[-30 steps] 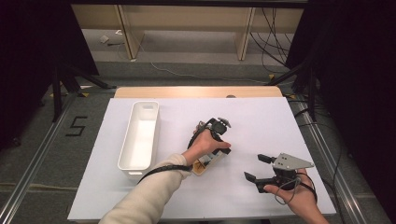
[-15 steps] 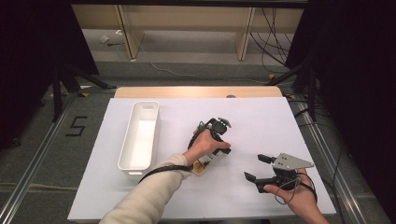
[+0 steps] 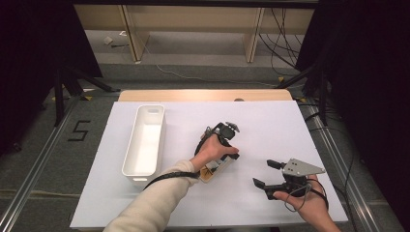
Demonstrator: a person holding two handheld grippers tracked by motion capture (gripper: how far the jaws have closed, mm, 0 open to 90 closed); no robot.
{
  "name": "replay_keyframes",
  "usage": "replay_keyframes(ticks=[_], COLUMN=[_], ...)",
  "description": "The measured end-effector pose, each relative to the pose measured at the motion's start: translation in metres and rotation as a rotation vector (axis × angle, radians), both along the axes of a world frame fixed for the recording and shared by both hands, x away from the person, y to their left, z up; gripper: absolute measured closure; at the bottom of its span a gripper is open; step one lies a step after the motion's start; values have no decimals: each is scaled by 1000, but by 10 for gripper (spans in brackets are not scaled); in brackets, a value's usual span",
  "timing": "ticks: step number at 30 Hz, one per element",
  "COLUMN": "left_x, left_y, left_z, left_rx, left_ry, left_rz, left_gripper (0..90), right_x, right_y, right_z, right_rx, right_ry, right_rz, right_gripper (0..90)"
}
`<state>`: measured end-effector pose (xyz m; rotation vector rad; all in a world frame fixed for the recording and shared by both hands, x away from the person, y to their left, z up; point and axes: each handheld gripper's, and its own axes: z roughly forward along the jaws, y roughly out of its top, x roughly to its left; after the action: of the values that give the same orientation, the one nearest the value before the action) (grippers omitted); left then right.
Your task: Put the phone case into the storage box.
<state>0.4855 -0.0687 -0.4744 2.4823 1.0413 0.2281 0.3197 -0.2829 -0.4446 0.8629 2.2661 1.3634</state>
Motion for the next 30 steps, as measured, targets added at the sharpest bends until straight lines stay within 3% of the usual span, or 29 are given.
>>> replay_keyframes(ticks=[16, 20, 30], left_x=[-3, -5, -10], left_y=[4, 7, 17], left_z=[-1, 1, 16], left_rx=[-25, -57, -138], left_ry=[-25, -41, -130], left_rz=[17, 42, 64], left_gripper=[114, 114, 114], right_x=[0, 0, 0], right_y=[0, 0, 0], right_z=[0, 0, 1], right_rx=[2, 3, 4], right_ry=[-1, -2, -3], right_rz=[0, 0, 0], right_gripper=[180, 180, 180])
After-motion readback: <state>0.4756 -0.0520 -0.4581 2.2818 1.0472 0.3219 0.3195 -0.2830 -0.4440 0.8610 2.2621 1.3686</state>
